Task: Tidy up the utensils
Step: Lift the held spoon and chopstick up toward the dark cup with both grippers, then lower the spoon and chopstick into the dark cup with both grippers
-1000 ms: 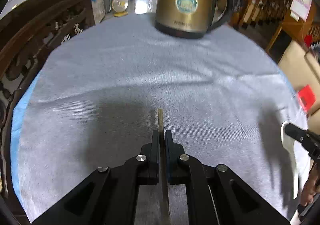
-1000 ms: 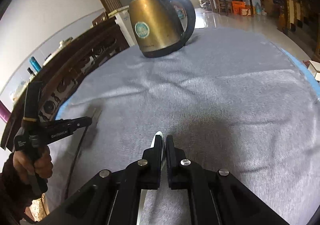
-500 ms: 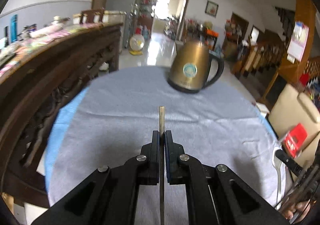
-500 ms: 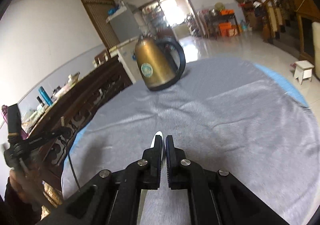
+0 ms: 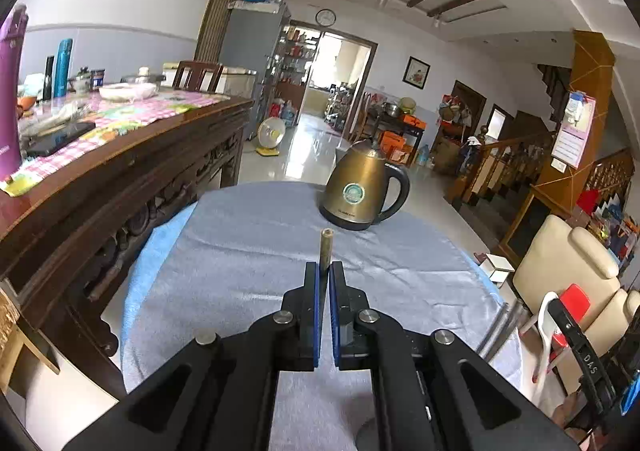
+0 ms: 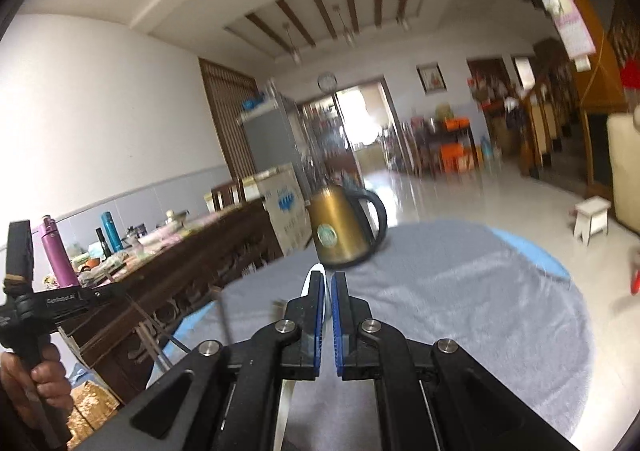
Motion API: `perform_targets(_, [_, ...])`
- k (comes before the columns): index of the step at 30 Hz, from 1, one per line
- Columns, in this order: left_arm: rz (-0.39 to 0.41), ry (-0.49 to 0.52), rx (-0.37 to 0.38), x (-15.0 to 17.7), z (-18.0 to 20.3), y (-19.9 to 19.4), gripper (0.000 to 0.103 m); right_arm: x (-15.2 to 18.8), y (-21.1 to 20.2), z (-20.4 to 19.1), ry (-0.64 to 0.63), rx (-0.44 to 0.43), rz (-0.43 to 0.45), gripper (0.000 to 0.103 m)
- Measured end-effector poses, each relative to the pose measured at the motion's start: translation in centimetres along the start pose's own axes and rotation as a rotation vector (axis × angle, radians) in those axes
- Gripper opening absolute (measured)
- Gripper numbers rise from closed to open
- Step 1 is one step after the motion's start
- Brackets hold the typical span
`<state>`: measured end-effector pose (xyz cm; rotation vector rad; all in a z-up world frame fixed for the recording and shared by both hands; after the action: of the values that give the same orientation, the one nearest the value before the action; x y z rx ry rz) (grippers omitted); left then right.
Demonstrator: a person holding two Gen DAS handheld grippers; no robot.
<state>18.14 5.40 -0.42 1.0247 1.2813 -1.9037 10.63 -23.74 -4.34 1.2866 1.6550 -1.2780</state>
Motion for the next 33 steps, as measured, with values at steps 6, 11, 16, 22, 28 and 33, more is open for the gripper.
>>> perform_targets(6, [0.013,-0.011,0.011,-0.1,-0.2,-1.7,0.005,0.5,-0.5,-3.8,-0.071,-0.018,0.027,0.005])
perform_targets(11, [0.016,0.001,0.025,-0.2,0.2,-2.9,0.005,0.7,-0.5,-5.2,-0.085,-0.028,0.042,0.005])
perform_targets(16, [0.039,0.036,0.04,-0.7,1.2,-4.6,0.005,1.1,-0.2,-6.5,-0.121,-0.013,0.082,0.005])
perform_targets(22, [0.088,0.097,0.07,-2.5,3.3,-7.3,0.005,1.0,0.1,-7.5,-0.163,-0.003,0.131,0.005])
perform_targets(28, [0.112,0.176,0.131,-4.4,6.2,-9.5,0.005,1.3,0.2,-8.4,-0.189,0.018,0.189,0.005])
perform_targets(33, [0.109,0.182,0.186,-4.5,7.7,-10.0,0.005,2.8,0.3,-8.9,-0.233,0.052,0.236,0.005])
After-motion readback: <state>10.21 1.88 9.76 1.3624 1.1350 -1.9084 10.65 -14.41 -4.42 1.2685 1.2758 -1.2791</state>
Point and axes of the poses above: each gripper's, at about its wrist camera, not at the fingertips, and y roughly the way its jaws point, z to its right, x to its underside, the point moved 4 cm from there along y, roughly the way its jaws point, and after that the axes turned 3 degrees about y, right-handed, at the moved point
